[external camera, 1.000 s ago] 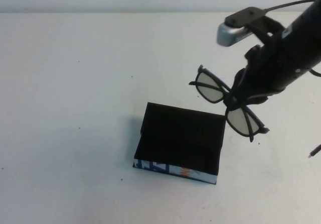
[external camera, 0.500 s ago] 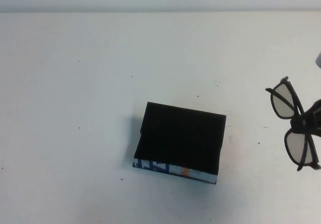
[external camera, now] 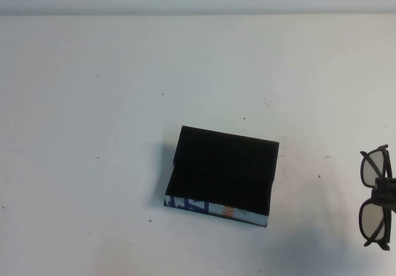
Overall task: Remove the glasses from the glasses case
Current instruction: Place the glasses on the table
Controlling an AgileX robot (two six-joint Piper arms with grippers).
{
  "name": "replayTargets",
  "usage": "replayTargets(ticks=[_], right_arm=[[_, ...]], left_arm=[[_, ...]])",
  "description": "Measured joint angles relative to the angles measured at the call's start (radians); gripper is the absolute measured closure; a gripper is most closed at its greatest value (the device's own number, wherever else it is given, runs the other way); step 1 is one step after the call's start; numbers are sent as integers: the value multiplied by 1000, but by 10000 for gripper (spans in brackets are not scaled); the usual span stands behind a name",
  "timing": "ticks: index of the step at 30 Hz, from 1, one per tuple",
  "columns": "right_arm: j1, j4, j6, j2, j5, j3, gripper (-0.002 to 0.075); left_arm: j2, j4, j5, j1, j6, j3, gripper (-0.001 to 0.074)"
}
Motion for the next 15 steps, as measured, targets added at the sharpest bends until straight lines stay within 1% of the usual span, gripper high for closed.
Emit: replayTargets(ticks=[7,15], right_arm=[[0,6,2,0,-4,0,713],[0,8,2,0,-4,0,600]], left_arm=[[0,0,0,0,0,0,740],[0,0,0,0,0,0,740]])
